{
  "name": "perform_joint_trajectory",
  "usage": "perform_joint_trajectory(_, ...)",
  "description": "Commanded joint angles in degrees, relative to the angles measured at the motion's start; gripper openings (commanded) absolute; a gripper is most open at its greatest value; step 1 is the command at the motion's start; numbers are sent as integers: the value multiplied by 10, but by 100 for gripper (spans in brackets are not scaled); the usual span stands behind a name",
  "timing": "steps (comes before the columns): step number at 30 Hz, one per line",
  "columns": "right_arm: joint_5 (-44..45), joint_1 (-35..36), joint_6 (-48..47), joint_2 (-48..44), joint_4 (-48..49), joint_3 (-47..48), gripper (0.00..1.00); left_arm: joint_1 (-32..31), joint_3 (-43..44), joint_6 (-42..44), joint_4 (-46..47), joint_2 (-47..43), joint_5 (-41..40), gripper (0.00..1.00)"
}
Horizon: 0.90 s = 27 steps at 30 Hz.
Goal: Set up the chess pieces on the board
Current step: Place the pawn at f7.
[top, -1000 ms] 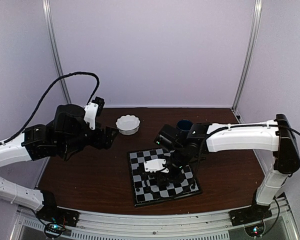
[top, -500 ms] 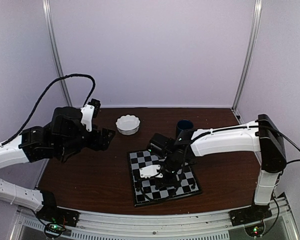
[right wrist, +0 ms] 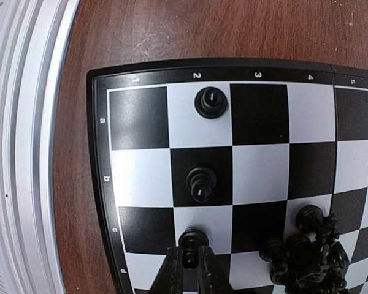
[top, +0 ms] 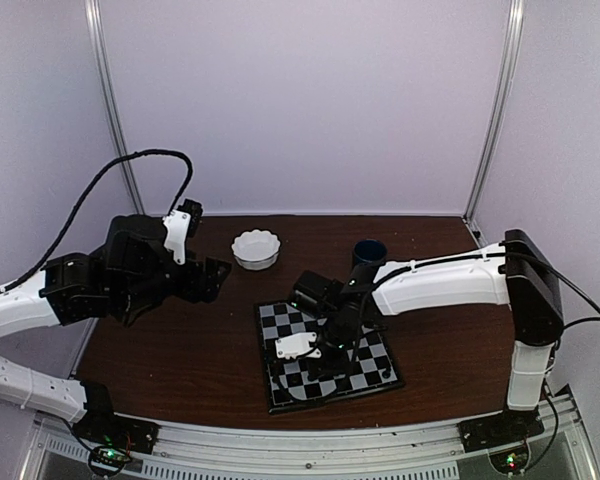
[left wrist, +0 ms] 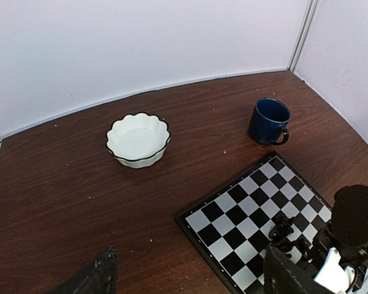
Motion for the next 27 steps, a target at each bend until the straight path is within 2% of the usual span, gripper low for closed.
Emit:
perform_joint_trajectory(1, 12, 4, 5, 9, 7, 14, 9, 1, -3, -2, 17, 5, -4, 82)
perform_joint_trajectory(7, 13, 5, 5, 14, 8, 17, 10, 1, -1, -1, 18, 12, 1, 82)
perform_joint_trajectory(19, 14, 6, 14, 2, 5, 20, 24, 1, 1, -1, 18, 28, 9, 81)
perform_joint_trajectory(24, 26, 0, 8, -45, -35, 27, 34, 1, 23, 5, -1, 49, 31, 81)
perform_joint_trajectory(27, 16, -34, 2, -129, -55, -7, 38, 1, 67, 8, -34, 89, 69, 73)
